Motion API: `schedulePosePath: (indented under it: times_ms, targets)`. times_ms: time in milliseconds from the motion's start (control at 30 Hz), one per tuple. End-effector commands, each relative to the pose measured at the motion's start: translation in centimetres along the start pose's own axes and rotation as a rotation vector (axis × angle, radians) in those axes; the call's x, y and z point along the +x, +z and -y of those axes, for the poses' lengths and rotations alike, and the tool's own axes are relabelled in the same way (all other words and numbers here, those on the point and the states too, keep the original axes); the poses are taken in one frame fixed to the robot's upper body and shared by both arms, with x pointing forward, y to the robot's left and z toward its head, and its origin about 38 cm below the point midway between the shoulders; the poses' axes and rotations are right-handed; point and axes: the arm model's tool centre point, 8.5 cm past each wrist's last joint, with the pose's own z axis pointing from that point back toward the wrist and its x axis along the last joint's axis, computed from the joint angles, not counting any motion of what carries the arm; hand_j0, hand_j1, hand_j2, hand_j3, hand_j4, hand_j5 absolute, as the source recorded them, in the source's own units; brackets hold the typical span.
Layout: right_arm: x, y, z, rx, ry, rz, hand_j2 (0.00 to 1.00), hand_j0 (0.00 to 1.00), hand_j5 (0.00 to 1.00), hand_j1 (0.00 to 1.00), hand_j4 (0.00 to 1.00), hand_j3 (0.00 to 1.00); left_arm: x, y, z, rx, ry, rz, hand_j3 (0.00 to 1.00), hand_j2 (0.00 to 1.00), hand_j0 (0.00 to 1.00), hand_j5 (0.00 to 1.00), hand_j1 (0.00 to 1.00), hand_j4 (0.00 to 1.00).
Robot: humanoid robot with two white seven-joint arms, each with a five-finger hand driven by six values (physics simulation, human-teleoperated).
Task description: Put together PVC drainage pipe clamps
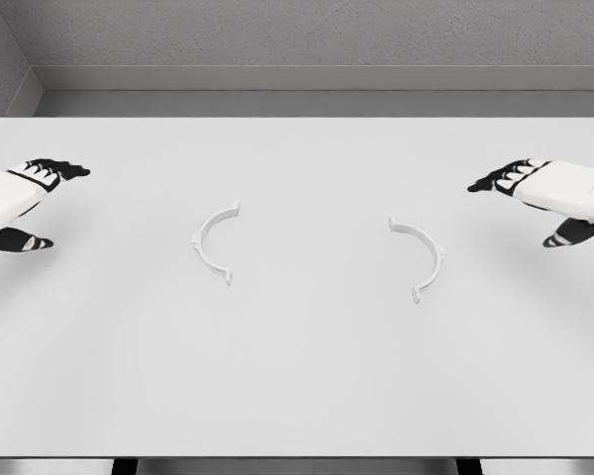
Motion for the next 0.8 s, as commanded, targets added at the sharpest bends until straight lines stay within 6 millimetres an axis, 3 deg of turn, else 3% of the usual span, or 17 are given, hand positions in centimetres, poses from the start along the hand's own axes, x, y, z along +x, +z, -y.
schedulePosePath:
  times_ms: [0,100,200,267,433,567,667,767]
  targets:
    - [0.1,0.0,0.0,0.000,-0.004,0.007,1.00,1.00,1.00,1.00,1.00,1.00,0.0,0.0,0.0,0.004,0.005,0.001,1.00,1.00,1.00,1.00,1.00,1.00]
    - [0.2,0.0,0.2,-0.003,-0.001,0.010,1.00,1.00,1.00,1.00,1.00,1.00,0.8,-0.7,0.6,0.000,0.017,0.023,1.00,1.00,1.00,1.00,1.00,1.00]
    - [0.3,0.0,0.0,-0.002,-0.002,0.016,1.00,1.00,1.00,1.00,1.00,1.00,3.9,-3.7,1.1,-0.128,0.014,0.106,1.00,1.00,1.00,1.00,1.00,1.00]
    - [0.4,0.0,0.1,-0.004,-0.001,0.019,1.00,1.00,1.00,1.00,1.00,1.00,5.5,-4.7,1.4,-0.171,0.011,0.147,1.00,1.00,1.00,1.00,1.00,1.00]
    - [1.2,-0.3,0.4,-0.015,0.002,0.034,1.00,1.00,1.00,1.00,1.00,1.00,9.6,-8.0,1.4,-0.123,-0.031,0.213,1.00,1.00,1.00,1.00,1.00,1.00]
    - [1.4,-0.5,0.1,-0.011,0.006,0.048,1.00,1.00,1.00,1.00,1.00,1.00,10.1,-10.1,1.1,-0.077,0.062,0.141,1.00,1.00,1.00,1.00,1.00,1.00]
    - [2.4,-1.8,-0.8,-0.015,-0.025,0.077,1.00,1.00,1.00,1.00,1.00,1.00,9.6,-11.2,1.9,-0.087,0.135,0.009,1.00,1.00,1.00,1.00,1.00,1.00]
    - [2.7,-3.0,-0.9,-0.035,-0.085,0.061,1.00,1.00,1.00,1.00,1.00,1.00,10.9,-12.2,2.3,-0.071,0.168,0.018,1.00,1.00,1.00,1.00,1.00,1.00]
